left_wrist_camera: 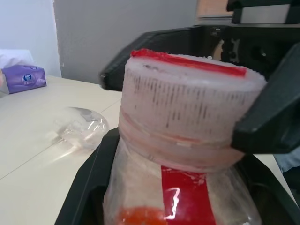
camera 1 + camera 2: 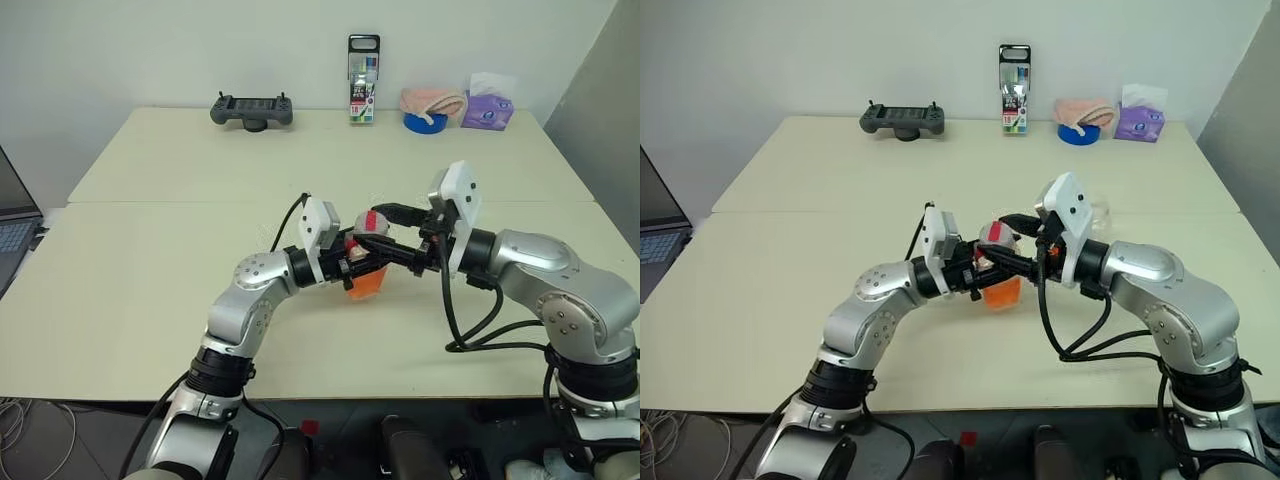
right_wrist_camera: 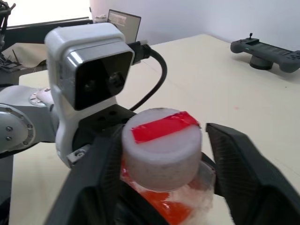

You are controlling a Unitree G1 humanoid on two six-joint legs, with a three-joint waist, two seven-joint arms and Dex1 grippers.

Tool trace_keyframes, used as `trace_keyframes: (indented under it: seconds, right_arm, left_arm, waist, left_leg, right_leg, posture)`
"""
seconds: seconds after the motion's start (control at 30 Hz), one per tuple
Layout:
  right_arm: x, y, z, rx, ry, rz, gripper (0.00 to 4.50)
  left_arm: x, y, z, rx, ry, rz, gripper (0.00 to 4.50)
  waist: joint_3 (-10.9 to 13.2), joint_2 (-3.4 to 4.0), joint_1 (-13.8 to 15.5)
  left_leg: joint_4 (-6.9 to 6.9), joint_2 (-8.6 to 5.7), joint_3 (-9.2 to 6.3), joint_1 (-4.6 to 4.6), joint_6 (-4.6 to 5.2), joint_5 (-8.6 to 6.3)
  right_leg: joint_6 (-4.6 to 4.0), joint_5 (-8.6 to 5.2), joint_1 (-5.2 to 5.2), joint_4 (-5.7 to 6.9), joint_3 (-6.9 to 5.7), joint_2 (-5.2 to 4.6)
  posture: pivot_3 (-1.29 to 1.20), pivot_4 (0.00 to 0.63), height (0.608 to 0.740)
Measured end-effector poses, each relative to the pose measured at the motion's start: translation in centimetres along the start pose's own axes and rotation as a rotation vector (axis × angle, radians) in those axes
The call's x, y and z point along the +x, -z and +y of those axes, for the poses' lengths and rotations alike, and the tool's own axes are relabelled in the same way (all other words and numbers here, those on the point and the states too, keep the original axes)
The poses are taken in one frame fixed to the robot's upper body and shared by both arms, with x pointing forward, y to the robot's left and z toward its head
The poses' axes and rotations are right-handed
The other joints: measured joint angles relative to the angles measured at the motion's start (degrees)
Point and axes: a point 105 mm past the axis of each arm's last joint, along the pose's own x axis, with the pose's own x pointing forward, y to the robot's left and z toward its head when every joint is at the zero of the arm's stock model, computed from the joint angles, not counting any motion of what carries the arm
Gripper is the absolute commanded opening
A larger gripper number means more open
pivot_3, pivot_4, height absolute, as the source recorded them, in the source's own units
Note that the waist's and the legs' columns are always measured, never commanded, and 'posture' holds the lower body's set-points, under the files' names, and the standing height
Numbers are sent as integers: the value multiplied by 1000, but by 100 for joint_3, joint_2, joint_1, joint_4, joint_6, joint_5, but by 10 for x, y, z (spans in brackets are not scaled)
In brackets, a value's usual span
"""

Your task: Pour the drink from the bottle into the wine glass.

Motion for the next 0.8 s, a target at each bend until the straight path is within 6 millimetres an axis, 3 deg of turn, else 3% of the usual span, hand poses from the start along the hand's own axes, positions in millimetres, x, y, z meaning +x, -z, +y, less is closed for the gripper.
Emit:
trace_keyframes:
  seconds: [0.2,0.4,0.57,0.73,0.8]
  right_arm:
    - [-1,0,-2,0,-34,4,1859]
    - [-31,0,-3,-45,-382,101,1859]
    - [-25,2,-15,-47,-561,106,1859]
    - [-12,4,-25,-96,-624,130,1859]
    - [-8,2,-27,-99,-623,125,2592]
  left_arm:
    - [1,0,-1,0,3,2,2135]
    - [15,3,-30,1,161,9,2135]
    - [15,4,-29,-4,159,11,2135]
    - [10,8,-21,-5,104,37,2134]
    - [8,7,-16,-2,78,32,2134]
  waist:
    - [0,0,0]
    - [2,0,8]
    - [2,1,-70]
    - [3,3,-65]
    - [3,3,-44]
  left_leg:
    - [-1,-1,1,0,0,0]
    - [1,-6,7,2,2,-1]
    - [-2,12,-1,20,4,0]
    - [0,5,1,9,3,2]
    - [1,0,-1,5,2,2]
  right_leg:
    - [0,0,0,-2,0,0]
    - [1,0,10,-12,2,-5]
    - [-1,0,10,8,-3,16]
    - [-2,2,3,6,0,6]
    - [-19,12,2,3,-1,-2]
  posture:
    - [0,150,740]
    - [0,150,740]
    - [0,150,740]
    - [0,150,740]
    - [0,150,740]
